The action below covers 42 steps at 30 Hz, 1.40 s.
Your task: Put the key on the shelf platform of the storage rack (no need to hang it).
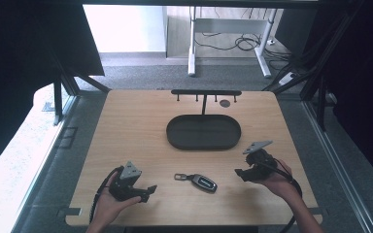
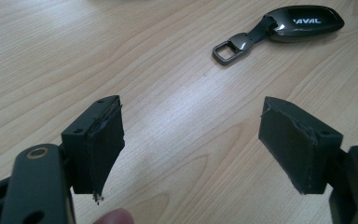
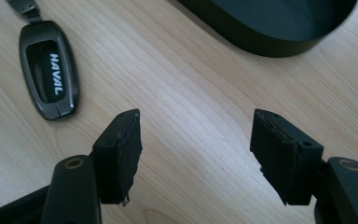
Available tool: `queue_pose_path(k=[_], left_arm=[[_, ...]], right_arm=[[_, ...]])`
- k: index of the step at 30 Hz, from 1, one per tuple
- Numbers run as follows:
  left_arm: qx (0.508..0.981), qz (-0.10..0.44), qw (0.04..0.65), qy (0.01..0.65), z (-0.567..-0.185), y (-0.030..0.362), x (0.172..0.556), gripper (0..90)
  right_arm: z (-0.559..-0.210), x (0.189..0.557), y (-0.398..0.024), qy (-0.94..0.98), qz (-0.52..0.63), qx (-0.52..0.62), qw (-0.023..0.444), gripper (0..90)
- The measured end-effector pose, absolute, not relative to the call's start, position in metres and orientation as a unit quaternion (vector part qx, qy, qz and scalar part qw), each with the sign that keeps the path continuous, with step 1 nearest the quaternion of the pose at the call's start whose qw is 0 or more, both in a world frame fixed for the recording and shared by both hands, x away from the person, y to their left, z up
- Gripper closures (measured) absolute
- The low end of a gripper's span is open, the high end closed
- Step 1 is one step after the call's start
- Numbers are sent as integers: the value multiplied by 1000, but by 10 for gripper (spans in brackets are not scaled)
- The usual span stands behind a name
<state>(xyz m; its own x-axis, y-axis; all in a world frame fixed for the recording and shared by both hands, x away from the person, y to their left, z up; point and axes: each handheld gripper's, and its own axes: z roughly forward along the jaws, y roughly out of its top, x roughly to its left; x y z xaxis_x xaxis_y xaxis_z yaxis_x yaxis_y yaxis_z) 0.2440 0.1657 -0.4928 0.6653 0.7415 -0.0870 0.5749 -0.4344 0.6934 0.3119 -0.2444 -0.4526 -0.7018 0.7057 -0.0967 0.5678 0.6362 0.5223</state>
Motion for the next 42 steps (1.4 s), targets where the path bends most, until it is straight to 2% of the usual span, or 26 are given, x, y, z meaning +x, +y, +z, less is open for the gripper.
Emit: queue_pose_path(k=[22, 42], left_arm=[[837, 120, 363, 391, -488, 169, 242, 223], [836, 122, 370, 386, -484, 168, 239, 226]], right_arm=[[-450, 319, -178, 931, 185, 295, 111, 349], [-462, 319, -139, 946, 170, 256, 98, 357]])
